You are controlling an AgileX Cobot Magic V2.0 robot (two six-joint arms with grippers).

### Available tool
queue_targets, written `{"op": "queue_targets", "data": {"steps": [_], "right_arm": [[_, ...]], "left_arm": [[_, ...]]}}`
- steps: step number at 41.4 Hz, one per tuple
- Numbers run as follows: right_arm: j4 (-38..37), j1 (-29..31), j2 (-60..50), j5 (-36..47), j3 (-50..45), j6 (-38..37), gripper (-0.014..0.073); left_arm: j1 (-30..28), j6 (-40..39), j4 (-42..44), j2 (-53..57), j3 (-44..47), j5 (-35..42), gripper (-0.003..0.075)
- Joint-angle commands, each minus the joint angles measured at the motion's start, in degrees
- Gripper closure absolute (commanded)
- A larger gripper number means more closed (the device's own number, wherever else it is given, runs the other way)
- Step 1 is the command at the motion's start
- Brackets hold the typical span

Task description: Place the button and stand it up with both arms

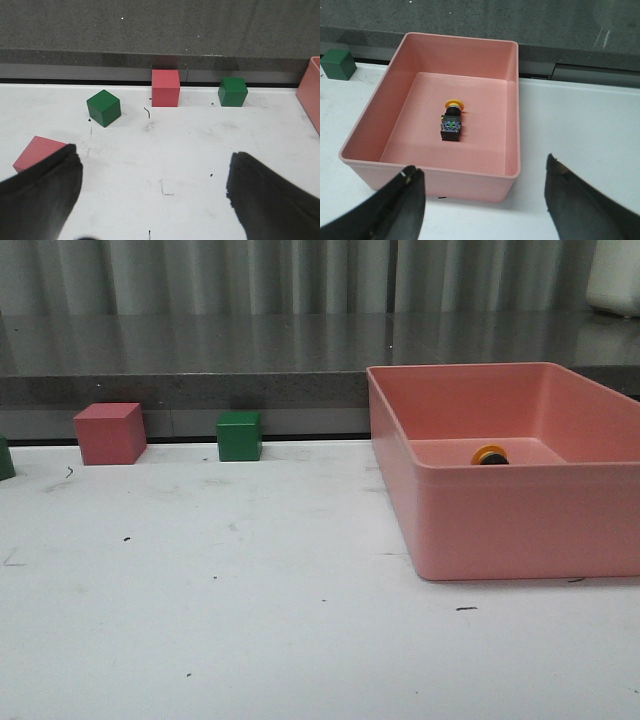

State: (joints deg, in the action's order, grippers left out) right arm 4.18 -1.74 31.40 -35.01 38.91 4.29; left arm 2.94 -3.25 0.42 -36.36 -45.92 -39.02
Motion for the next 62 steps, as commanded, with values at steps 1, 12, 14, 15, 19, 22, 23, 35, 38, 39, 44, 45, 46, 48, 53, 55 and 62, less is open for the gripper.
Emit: {"op": "queue_targets", "data": {"steps": [1,12,14,15,19,22,23,35,38,39,44,45,46,48,53,55,62], "right_arm": [[-0.23,0.23,0.57,4.54,1.84,0.43,0.0042],[-0.23,0.23,0.57,5.43,1.84,0.43,0.0042],[-0.23,0.23,0.69,5.57,1.84,0.43,0.0042],[-0.23,0.23,0.82,5.65,1.84,0.43,0.0042],[1.36,0.18,2.85,3.85,3.89,0.43,0.0042],[2.75,0.12,6.18,-1.23,7.53,0.43,0.0038],[3.03,0.06,7.38,-2.88,9.11,0.43,0.0032],[5.41,-3.91,25.78,-13.44,21.03,0.43,0.0015],[5.41,-5.12,29.97,-13.46,23.09,0.43,0.0015],[5.41,-5.63,31.67,-13.51,24.16,0.43,0.0015],[5.36,-7.70,39.08,-14.24,27.89,0.43,0.0015],[5.30,-8.03,40.43,-14.37,28.83,0.43,0.0015],[5.22,-8.47,42.18,-14.52,29.54,0.43,0.0015],[4.72,-9.08,44.86,-14.65,31.33,0.43,0.0015],[2.09,-10.23,53.21,-16.01,36.31,-0.45,0.0015],[-0.31,-10.36,56.63,-17.37,38.70,-2.65,0.0015],[-6.16,-10.36,66.42,-20.30,45.85,-9.95,0.0015]], "left_arm": [[-0.13,-0.62,-0.42,-0.31,-1.63,4.58,0.0102],[-0.13,-0.62,-0.42,-0.31,-1.63,4.58,0.0102],[-0.13,-0.62,-0.42,-0.31,-1.63,4.58,0.0102],[-0.13,-0.62,-0.42,-0.31,-1.63,4.58,0.0102],[-0.13,-0.62,-0.42,-0.31,-1.63,4.58,0.0102],[-0.13,-0.62,-0.42,-0.31,-1.63,4.58,0.0102],[-0.13,-0.62,-0.42,-0.31,-1.63,4.58,0.0102],[-0.13,-0.62,-0.42,-0.31,-1.63,4.58,0.0102],[-0.13,-0.62,-0.42,-0.31,-1.63,4.58,0.0102],[-0.13,-0.62,-0.42,-0.31,-1.63,4.58,0.0102],[-0.13,-0.62,-0.42,-0.31,-1.63,4.58,0.0102],[-0.13,-0.62,-0.42,-0.31,-1.63,4.58,0.0102],[-0.13,-0.62,-0.42,-0.31,-1.63,4.58,0.0102],[-0.13,-0.62,-0.42,-0.31,-1.63,4.58,0.0102],[-0.13,-0.62,-0.42,-0.31,-1.63,4.58,0.0102],[-0.13,-0.62,-0.42,-0.31,-1.63,4.58,0.0102],[-0.13,-0.62,-0.42,-0.31,-1.63,4.58,0.0102]]}}
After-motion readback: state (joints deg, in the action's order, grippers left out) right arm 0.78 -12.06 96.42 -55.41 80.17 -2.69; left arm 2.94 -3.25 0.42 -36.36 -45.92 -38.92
